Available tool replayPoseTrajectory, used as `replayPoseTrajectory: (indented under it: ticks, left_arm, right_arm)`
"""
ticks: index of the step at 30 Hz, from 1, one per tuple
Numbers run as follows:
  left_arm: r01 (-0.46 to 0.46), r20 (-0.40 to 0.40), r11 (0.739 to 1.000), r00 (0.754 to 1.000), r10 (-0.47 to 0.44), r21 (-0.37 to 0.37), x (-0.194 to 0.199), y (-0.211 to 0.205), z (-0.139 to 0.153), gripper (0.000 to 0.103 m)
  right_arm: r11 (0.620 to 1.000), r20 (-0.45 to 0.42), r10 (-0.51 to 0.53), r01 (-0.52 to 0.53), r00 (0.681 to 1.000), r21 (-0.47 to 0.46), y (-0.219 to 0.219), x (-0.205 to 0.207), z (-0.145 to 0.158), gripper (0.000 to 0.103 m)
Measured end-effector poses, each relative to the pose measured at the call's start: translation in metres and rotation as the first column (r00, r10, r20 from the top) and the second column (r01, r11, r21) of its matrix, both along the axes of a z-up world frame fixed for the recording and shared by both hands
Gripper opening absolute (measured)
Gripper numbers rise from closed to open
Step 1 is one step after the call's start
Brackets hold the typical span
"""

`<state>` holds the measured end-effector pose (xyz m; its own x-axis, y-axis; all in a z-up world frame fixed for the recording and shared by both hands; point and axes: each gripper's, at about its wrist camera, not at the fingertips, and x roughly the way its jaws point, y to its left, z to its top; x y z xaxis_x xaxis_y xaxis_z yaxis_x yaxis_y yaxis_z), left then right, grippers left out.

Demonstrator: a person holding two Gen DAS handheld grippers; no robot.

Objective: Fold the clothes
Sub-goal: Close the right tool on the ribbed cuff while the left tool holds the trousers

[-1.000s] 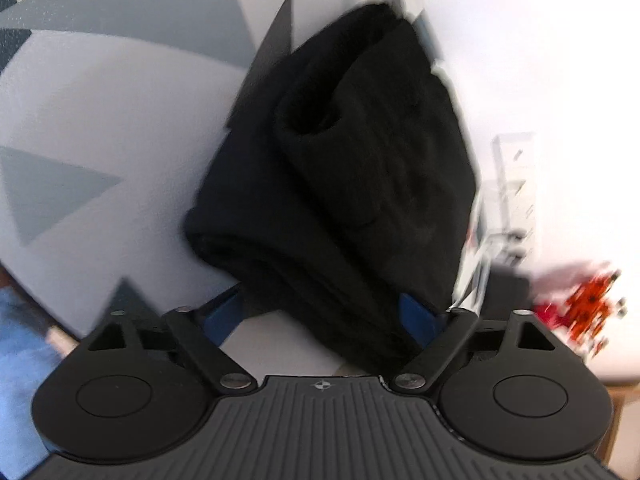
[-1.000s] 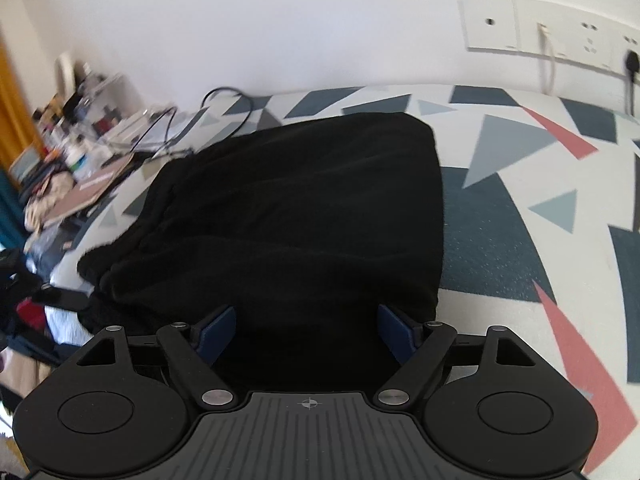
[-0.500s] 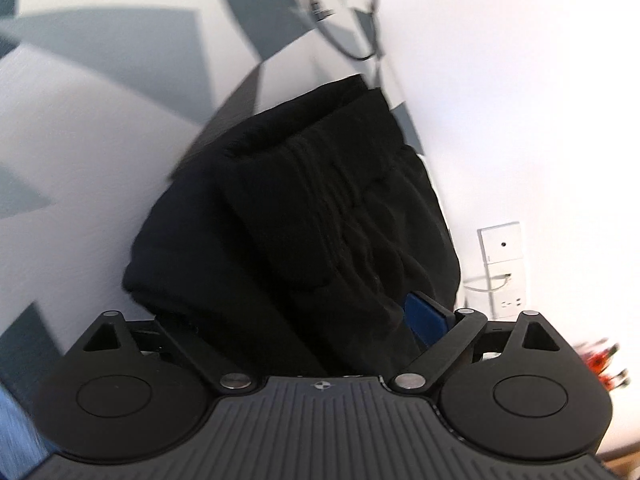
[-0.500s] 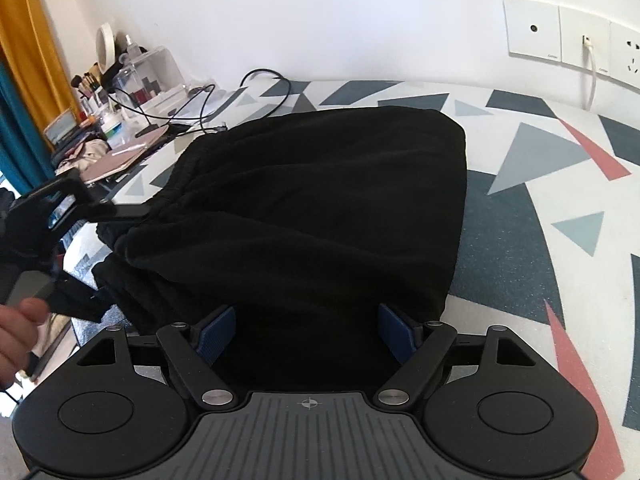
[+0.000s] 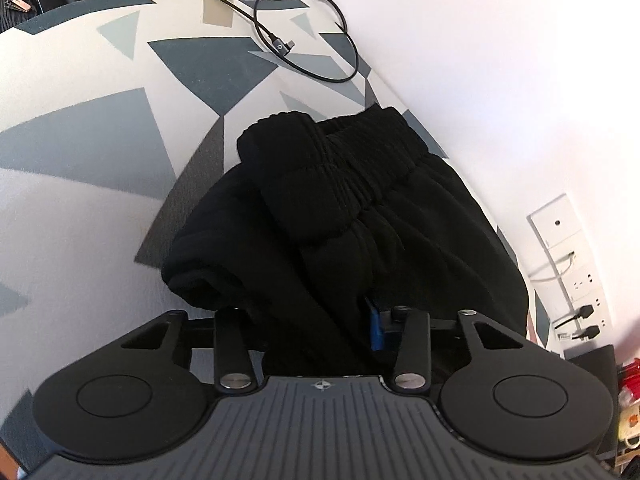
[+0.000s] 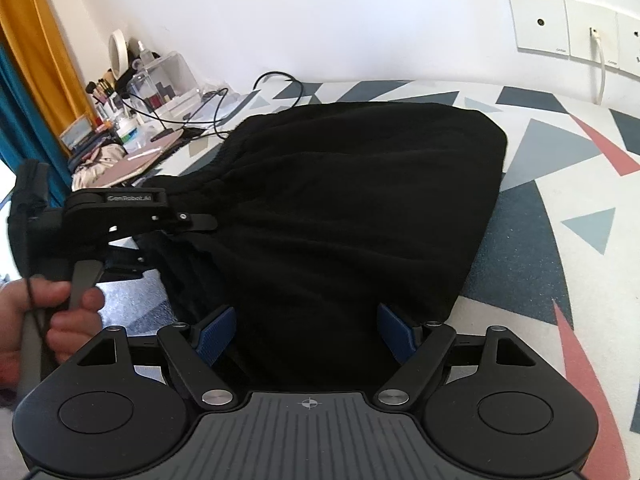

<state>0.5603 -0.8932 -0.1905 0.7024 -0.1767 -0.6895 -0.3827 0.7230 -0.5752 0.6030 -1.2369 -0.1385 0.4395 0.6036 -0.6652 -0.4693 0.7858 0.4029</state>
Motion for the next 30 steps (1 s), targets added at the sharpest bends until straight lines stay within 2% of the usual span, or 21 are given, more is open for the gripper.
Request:
replayPoseTrajectory:
  ticks: [4,9,15,18,20,22,23,24,25,26,27,28,30]
  left_arm:
    - [-0.002,-0.004,1.0,1.0,0.002,0.007,-0.002,0.01,0.004,0.041]
    - [0.029,-0.008,1.0,1.0,-0.029,0.01,0.005,0.017,0.004,0.041]
    - [0.049,-0.01,0.999,0.999,-0.049,-0.024,0.016,0.027,0.003,0.046]
    - [0.097,-0.008,0.995,0.995,-0.096,0.035,0.025,0.02,0.006,0.055]
    - [0.149,-0.01,0.984,0.989,-0.149,0.098,0.032,0.009,0.01,0.073]
    - [0.177,-0.018,0.974,0.984,-0.176,0.145,0.039,-0.001,0.011,0.083]
    - [0.191,-0.022,0.967,0.982,-0.19,0.167,0.042,-0.007,0.011,0.087]
    - [0.186,-0.024,0.967,0.982,-0.185,0.174,0.046,-0.009,0.012,0.087]
    - [0.166,-0.022,0.972,0.986,-0.164,0.167,0.048,-0.008,0.012,0.086]
    - [0.139,-0.023,0.976,0.99,-0.137,0.166,0.05,-0.006,0.012,0.065]
    - [0.119,-0.025,0.98,0.993,-0.116,0.161,0.052,-0.002,0.012,0.052]
    - [0.115,-0.022,0.984,0.993,-0.114,0.139,0.054,0.004,0.011,0.045]
    - [0.126,-0.01,0.987,0.992,-0.126,0.097,0.057,0.014,0.009,0.04]
  right_arm:
    - [0.987,-0.042,-0.143,0.146,0.989,0.071,-0.028,0.023,0.004,0.077]
    - [0.923,-0.128,-0.345,0.361,0.93,0.136,-0.066,0.071,-0.009,0.077]
    - [0.865,-0.189,-0.435,0.467,0.88,0.185,-0.062,0.133,-0.034,0.077]
    - [0.87,-0.157,-0.444,0.466,0.882,0.158,-0.045,0.155,-0.041,0.078]
    - [0.876,-0.124,-0.451,0.465,0.884,0.13,-0.032,0.163,-0.041,0.078]
    - [0.877,-0.101,-0.458,0.468,0.883,0.109,-0.021,0.169,-0.041,0.074]
    - [0.876,-0.096,-0.462,0.471,0.882,0.106,-0.017,0.17,-0.042,0.059]
    - [0.875,-0.101,-0.463,0.472,0.881,0.11,-0.014,0.17,-0.042,0.049]
    - [0.874,-0.108,-0.462,0.473,0.88,0.115,-0.012,0.169,-0.043,0.047]
    - [0.873,-0.115,-0.461,0.473,0.88,0.12,-0.01,0.168,-0.044,0.042]
    - [0.873,-0.118,-0.46,0.472,0.88,0.123,-0.009,0.166,-0.044,0.038]
    - [0.874,-0.117,-0.456,0.469,0.882,0.126,-0.009,0.164,-0.044,0.037]
    - [0.878,-0.115,-0.448,0.46,0.887,0.13,-0.008,0.162,-0.043,0.037]
